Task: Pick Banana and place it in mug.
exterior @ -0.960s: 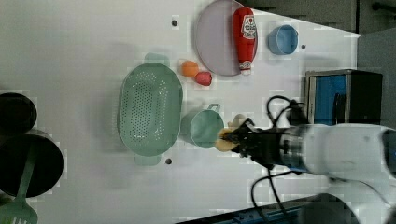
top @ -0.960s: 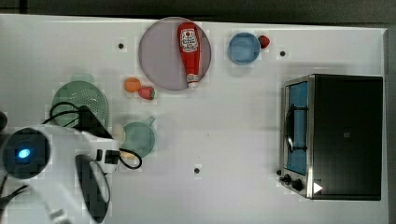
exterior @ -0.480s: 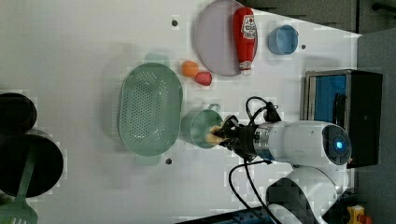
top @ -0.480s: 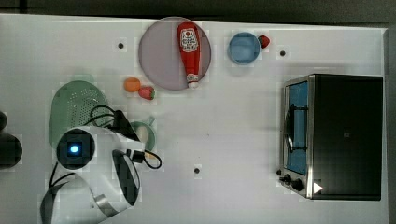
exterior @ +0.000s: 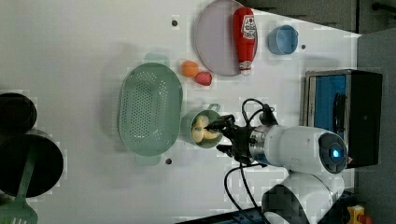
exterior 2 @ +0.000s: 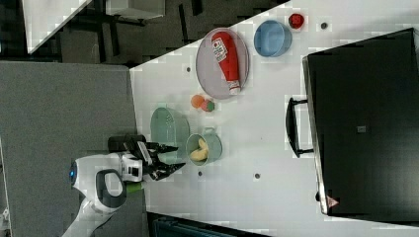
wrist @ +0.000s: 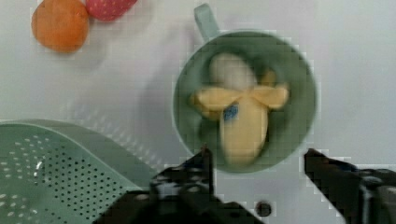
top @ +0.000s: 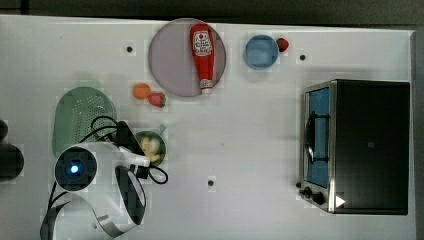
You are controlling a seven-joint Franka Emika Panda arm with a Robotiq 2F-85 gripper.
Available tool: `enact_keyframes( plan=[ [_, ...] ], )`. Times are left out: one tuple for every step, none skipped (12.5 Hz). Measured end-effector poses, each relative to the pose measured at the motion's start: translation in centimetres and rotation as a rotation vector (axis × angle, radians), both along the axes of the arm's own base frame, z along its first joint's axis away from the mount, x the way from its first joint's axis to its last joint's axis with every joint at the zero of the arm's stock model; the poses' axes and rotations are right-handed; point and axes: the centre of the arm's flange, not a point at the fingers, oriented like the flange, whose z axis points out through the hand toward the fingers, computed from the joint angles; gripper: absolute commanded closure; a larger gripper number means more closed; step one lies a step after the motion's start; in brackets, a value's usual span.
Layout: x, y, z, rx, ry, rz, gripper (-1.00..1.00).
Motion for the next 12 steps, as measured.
enact_keyframes(
  plan=[
    [-0.1, 0.2, 0.4, 0.002, -0.003, -0.001, -1.0],
    [0.0, 0.3, 0.9, 0.0, -0.016, 0.006, -1.0],
    [0.5, 0.9, 1.8, 0.002, -0.036, 0.005, -1.0],
    [0.8, 1.1, 2.6, 0.01, -0.058, 0.004, -1.0],
    [1.2, 1.1, 3.7, 0.015, -0.073, -0.002, -1.0],
    [1.7, 0.7, 5.1, 0.009, -0.08, -0.005, -1.0],
    [1.9, -0.3, 6.8, -0.018, -0.059, -0.001, -1.0],
    [2.3, -1.9, 9.2, -0.046, -0.025, 0.004, -1.0],
    [3.1, -3.7, 12.5, -0.058, -0.022, 0.002, -1.0],
    [3.9, -6.2, 16.0, -0.056, -0.028, -0.014, -1.0],
    [4.6, -9.1, 19.5, -0.057, -0.046, -0.026, -1.0],
    [5.5, -12.0, 23.2, -0.064, -0.077, -0.035, -1.0]
  ],
)
